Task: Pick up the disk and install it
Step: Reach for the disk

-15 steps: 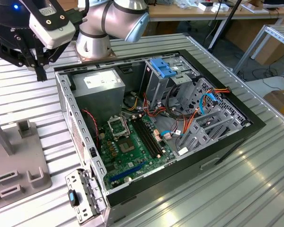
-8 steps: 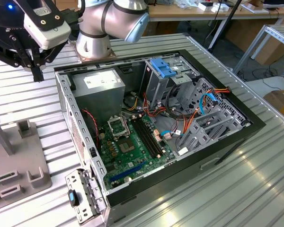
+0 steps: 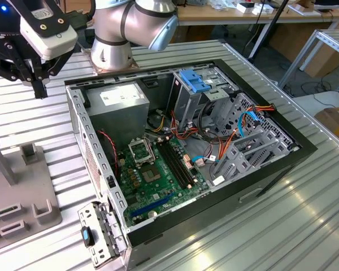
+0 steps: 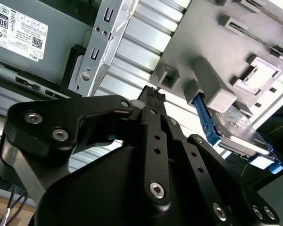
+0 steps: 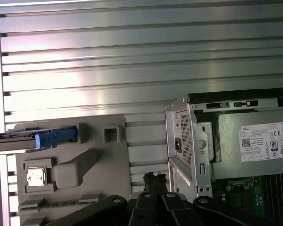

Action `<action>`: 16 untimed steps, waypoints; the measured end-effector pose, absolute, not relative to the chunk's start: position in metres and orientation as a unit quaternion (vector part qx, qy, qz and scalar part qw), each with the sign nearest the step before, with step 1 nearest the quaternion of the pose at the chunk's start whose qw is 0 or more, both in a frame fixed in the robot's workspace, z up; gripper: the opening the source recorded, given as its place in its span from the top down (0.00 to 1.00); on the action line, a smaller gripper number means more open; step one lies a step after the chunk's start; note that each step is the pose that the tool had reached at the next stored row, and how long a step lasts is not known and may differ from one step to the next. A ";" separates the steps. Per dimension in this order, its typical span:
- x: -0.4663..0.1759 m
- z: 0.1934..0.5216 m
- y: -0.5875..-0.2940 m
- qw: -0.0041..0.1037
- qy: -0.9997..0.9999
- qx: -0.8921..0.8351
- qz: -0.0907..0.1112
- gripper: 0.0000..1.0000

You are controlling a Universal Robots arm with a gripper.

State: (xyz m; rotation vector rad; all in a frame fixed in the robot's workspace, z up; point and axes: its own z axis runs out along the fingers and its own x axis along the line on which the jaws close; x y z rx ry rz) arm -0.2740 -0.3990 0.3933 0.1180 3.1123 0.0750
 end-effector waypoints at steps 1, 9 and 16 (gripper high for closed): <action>-0.276 0.393 -0.399 0.013 0.999 0.038 0.024 0.89; -0.281 0.393 -0.399 0.013 0.999 0.038 0.024 0.89; -0.288 0.393 -0.399 0.013 0.999 0.038 0.024 0.89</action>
